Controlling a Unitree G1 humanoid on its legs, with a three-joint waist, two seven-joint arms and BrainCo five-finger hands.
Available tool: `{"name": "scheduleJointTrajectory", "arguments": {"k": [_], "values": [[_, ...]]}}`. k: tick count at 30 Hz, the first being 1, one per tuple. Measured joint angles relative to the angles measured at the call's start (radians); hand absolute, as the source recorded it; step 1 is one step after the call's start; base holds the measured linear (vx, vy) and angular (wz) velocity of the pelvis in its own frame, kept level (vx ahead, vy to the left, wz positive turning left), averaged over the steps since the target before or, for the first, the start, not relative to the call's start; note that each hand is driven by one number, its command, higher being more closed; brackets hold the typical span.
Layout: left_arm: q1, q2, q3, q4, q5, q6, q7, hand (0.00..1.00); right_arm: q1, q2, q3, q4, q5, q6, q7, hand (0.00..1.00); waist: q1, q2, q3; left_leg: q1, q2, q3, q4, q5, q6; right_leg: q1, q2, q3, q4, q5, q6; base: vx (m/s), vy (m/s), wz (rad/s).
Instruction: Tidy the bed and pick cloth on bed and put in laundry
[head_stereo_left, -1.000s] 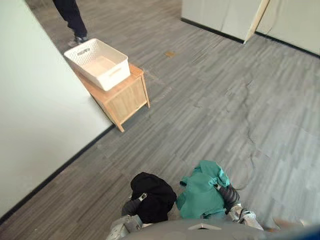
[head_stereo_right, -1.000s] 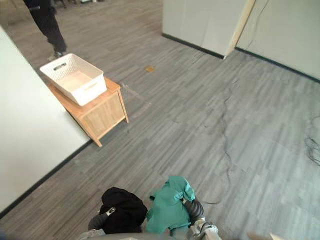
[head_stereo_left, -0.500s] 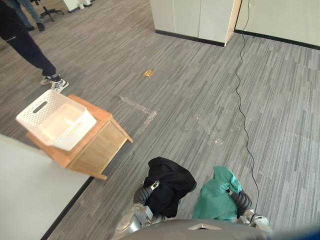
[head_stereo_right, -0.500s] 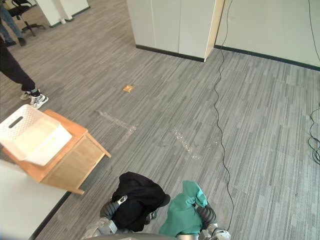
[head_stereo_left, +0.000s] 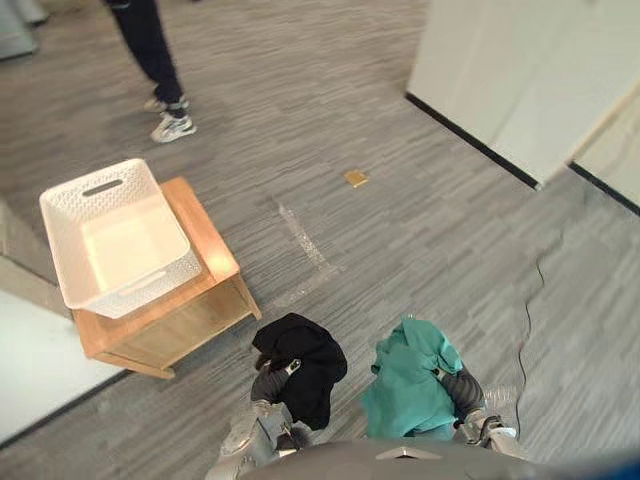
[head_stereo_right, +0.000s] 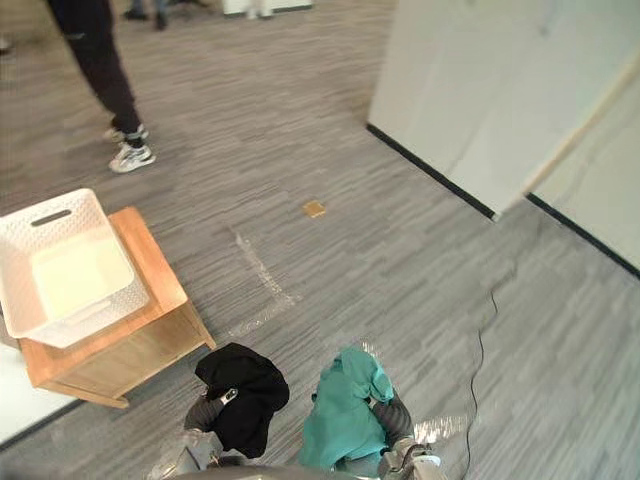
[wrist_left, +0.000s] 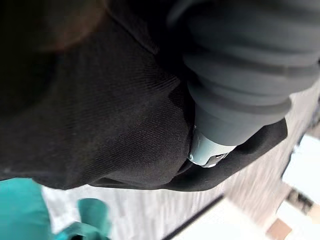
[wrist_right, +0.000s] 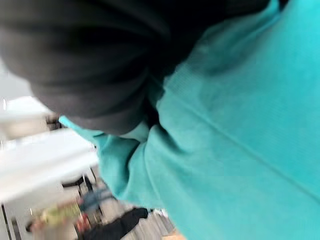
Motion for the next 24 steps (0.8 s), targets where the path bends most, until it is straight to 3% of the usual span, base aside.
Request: {"name": "scheduleJointTrajectory", "arguments": {"k": [1, 3, 5, 6, 8, 9, 10, 11, 12, 13, 15, 16, 17, 18, 19, 20, 21, 22, 24], "values": [[-0.001, -0.012, -0.013, 0.03, 0.0, 0.013, 0.0, 1.0, -0.005, 0.004, -0.006, 0.021, 0.019, 0.001, -0.012, 1.0, 0.006, 0.024, -0.005, 0.036, 0.03, 0.008, -0.012, -0.014, -0.038, 0.022, 0.018, -0.005, 0.024, 0.089, -0.043, 0.59, -0.43, 0.61], [0.003, -0.03, -0.04, 0.03, 0.023, 0.015, -0.022, 1.0, -0.025, -0.001, -0.036, 0.025, 0.044, 0.001, -0.032, 1.0, 0.015, 0.074, -0.005, 0.057, 0.05, 0.053, -0.009, 0.036, -0.043, 0.012, 0.029, -0.015, 0.139, 0.005, -0.07, 0.58, -0.342, 0.25], [0.022, -0.048, -0.052, 0.03, 0.04, 0.015, -0.043, 1.0, -0.04, -0.013, -0.045, 0.024, 0.056, 0.008, -0.042, 1.0, 0.011, 0.101, -0.015, 0.078, 0.069, 0.061, 0.004, 0.087, -0.069, 0.016, 0.035, -0.025, 0.196, -0.041, -0.093, 0.54, -0.291, 0.04], [0.023, -0.051, -0.059, 0.03, 0.04, 0.015, -0.057, 1.0, -0.055, -0.013, -0.045, 0.023, 0.057, 0.022, -0.051, 1.0, 0.01, 0.115, -0.022, 0.067, 0.075, 0.063, 0.059, 0.119, -0.096, 0.026, 0.042, -0.031, 0.216, -0.068, -0.103, 0.39, -0.216, -0.08], [0.027, -0.057, -0.058, 0.03, 0.037, 0.015, -0.059, 1.0, -0.066, -0.013, -0.038, 0.024, 0.055, 0.049, -0.049, 1.0, 0.006, 0.114, -0.019, 0.005, 0.085, 0.063, 0.266, 0.168, -0.162, 0.085, 0.048, -0.036, 0.204, -0.122, -0.111, 0.35, -0.222, -0.1], [0.027, -0.066, -0.057, 0.029, 0.035, 0.015, -0.059, 1.0, -0.065, -0.017, -0.038, 0.026, 0.052, 0.057, -0.04, 1.0, 0.005, 0.128, -0.011, -0.077, 0.116, 0.063, 0.476, 0.25, -0.212, 0.146, 0.065, -0.037, 0.171, -0.15, -0.123, 0.31, -0.137, -0.03], [0.031, -0.079, -0.054, 0.027, 0.027, 0.015, -0.064, 1.0, -0.066, -0.022, -0.037, 0.027, 0.049, 0.067, -0.017, 1.0, 0.0, 0.147, 0.004, -0.174, 0.178, 0.078, 0.719, 0.315, -0.202, 0.222, 0.091, -0.052, 0.12, -0.168, -0.14, 0.31, -0.114, 0.04], [0.033, -0.086, -0.052, 0.025, 0.023, 0.015, -0.065, 1.0, -0.067, -0.024, -0.04, 0.028, 0.037, 0.07, -0.006, 1.0, 0.001, 0.159, 0.008, -0.223, 0.212, 0.098, 0.834, 0.296, -0.177, 0.259, 0.102, -0.058, 0.101, -0.173, -0.144, 0.28, -0.08, 0.08], [0.033, -0.096, -0.044, 0.023, 0.014, 0.018, -0.065, 1.0, -0.066, -0.031, -0.043, 0.041, 0.009, 0.076, 0.003, 1.0, 0.001, 0.163, 0.014, -0.3, 0.245, 0.15, 0.972, 0.236, -0.103, 0.316, 0.11, -0.064, 0.066, -0.185, -0.152, 0.21, -0.075, 0.04], [0.034, -0.098, -0.04, 0.018, 0.012, 0.02, -0.065, 1.0, -0.066, -0.032, -0.042, 0.045, 0.004, 0.079, 0.009, 1.0, 0.003, 0.16, 0.013, -0.322, 0.244, 0.165, 0.985, 0.215, -0.084, 0.338, 0.107, -0.064, 0.05, -0.187, -0.151, 0.28, -0.074, -0.02], [0.047, -0.098, -0.02, -0.039, -0.025, 0.029, -0.065, 1.0, -0.057, -0.034, -0.041, 0.046, -0.01, 0.082, 0.037, 1.0, 0.028, 0.154, 0.016, -0.417, 0.186, 0.245, 0.839, 0.144, -0.065, 0.435, 0.085, -0.104, -0.046, -0.18, -0.141, 0.33, 0.006, -0.12], [0.047, -0.098, -0.016, -0.047, -0.026, 0.029, -0.065, 1.0, -0.055, -0.034, -0.04, 0.046, -0.013, 0.083, 0.042, 1.0, 0.036, 0.15, 0.018, -0.427, 0.163, 0.273, 0.768, 0.14, -0.06, 0.454, 0.08, -0.114, -0.064, -0.176, -0.133, 0.42, 0.103, 0.01], [0.057, -0.099, -0.008, -0.057, -0.029, 0.029, -0.063, 1.0, -0.048, -0.033, -0.034, 0.043, -0.029, 0.086, 0.056, 1.0, 0.048, 0.143, 0.021, -0.434, 0.107, 0.348, 0.553, 0.142, -0.049, 0.498, 0.069, -0.146, -0.103, -0.166, -0.101, 0.37, 0.111, 0.22], [0.057, -0.1, -0.008, -0.061, -0.034, 0.029, -0.06, 1.0, -0.043, -0.035, -0.031, 0.04, -0.029, 0.088, 0.06, 1.0, 0.047, 0.143, 0.02, -0.434, 0.088, 0.379, 0.465, 0.155, -0.053, 0.514, 0.068, -0.166, -0.112, -0.168, -0.089, 0.48, 0.156, 0.58], [0.064, -0.11, -0.007, -0.076, -0.036, 0.029, -0.053, 1.0, -0.028, -0.042, -0.023, 0.029, -0.029, 0.088, 0.062, 1.0, 0.047, 0.144, 0.02, -0.421, 0.042, 0.463, 0.261, 0.249, -0.019, 0.544, 0.075, -0.208, -0.125, -0.178, -0.057, 0.35, 0.128, 0.68], [0.068, -0.115, -0.009, -0.08, -0.036, 0.029, -0.052, 1.0, -0.027, -0.044, -0.019, 0.036, -0.031, 0.091, 0.062, 1.0, 0.049, 0.13, 0.021, -0.395, 0.021, 0.501, 0.205, 0.26, 0.097, 0.56, 0.076, -0.228, -0.128, -0.187, -0.043, 0.44, 0.129, 1.11], [0.077, -0.1, -0.005, -0.114, -0.029, 0.029, -0.039, 1.0, -0.024, -0.026, -0.015, 0.036, -0.034, 0.093, 0.061, 1.0, 0.049, 0.096, 0.019, -0.362, -0.048, 0.499, 0.112, 0.288, 0.16, 0.587, 0.05, -0.281, -0.138, -0.18, -0.024, 0.41, 0.084, 1.22], [0.082, -0.094, 0.003, -0.133, -0.028, 0.023, -0.039, 1.0, -0.026, -0.021, -0.006, 0.031, -0.033, 0.087, 0.06, 1.0, 0.053, 0.078, 0.024, -0.367, -0.074, 0.513, 0.091, 0.293, 0.172, 0.598, 0.039, -0.332, -0.145, -0.162, 0.005, 0.39, 0.063, 1.21], [0.079, -0.099, 0.02, -0.134, -0.021, 0.021, -0.041, 1.0, -0.044, -0.022, 0.0, 0.032, -0.033, 0.087, 0.048, 1.0, 0.065, 0.07, 0.032, -0.357, -0.082, 0.597, 0.115, 0.267, 0.209, 0.635, 0.028, -0.372, -0.14, -0.134, 0.046, 0.29, 0.092, 0.96]]}}
